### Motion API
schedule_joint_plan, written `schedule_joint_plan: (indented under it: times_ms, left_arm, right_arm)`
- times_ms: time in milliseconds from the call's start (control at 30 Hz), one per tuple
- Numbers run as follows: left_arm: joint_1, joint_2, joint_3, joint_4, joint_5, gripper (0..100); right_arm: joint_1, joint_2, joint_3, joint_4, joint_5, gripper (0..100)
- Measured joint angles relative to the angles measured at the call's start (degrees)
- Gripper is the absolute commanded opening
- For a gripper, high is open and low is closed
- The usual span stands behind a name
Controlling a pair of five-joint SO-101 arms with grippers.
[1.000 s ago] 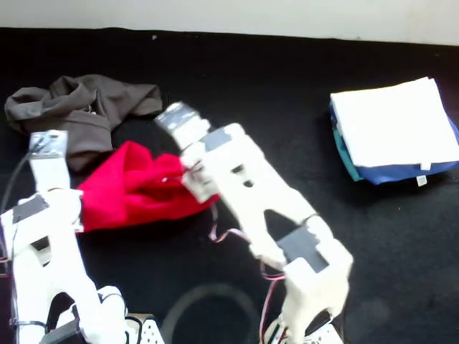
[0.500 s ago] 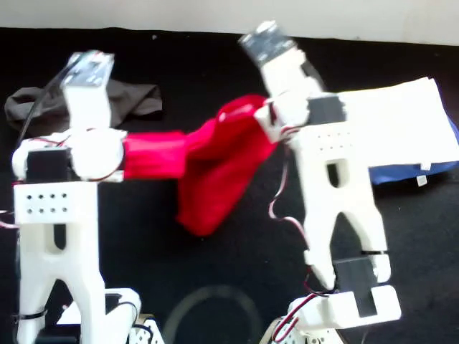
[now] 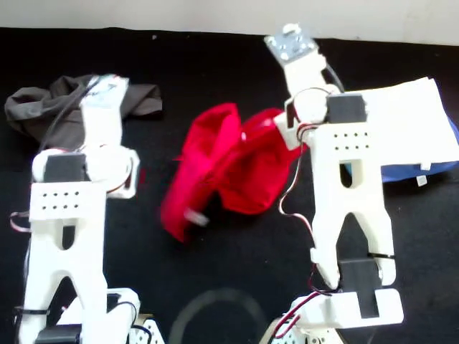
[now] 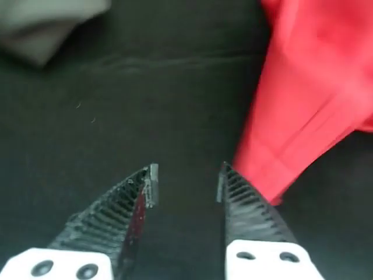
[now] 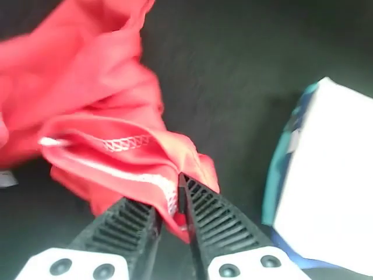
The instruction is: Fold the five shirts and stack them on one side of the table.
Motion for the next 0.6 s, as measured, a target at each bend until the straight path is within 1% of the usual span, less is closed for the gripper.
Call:
schedule_joint_plan:
  times_ms: [67,133,267,367,500,600]
  left_arm:
    - [-4.22,0.00,4.04,-3.25,-0.35,19]
    - [-6.33,0.00,5.10,-4.40,-2.46,19]
    - [-5.80,0.00,5.36,-4.48,-3.87,19]
    - [-1.05,0.18,5.36,-2.29,-3.96,19]
    - [8.79,0.18,5.36,-0.88,-4.13,19]
    - [15.21,0.18,7.38,-0.70,-7.12,19]
  right_arm:
    - [-0.26,-1.67,1.23,0.09,0.00,0.6]
    - [-0.79,-4.84,2.81,0.44,0.00,0.6]
    - [-2.73,-12.57,9.58,0.44,0.00,0.6]
    - [-3.08,-17.85,17.58,-1.32,0.00,0.6]
    - [-2.29,-24.35,28.40,-6.42,0.00,0.6]
    - [0.35,-28.04,32.53,-9.41,0.00,0.6]
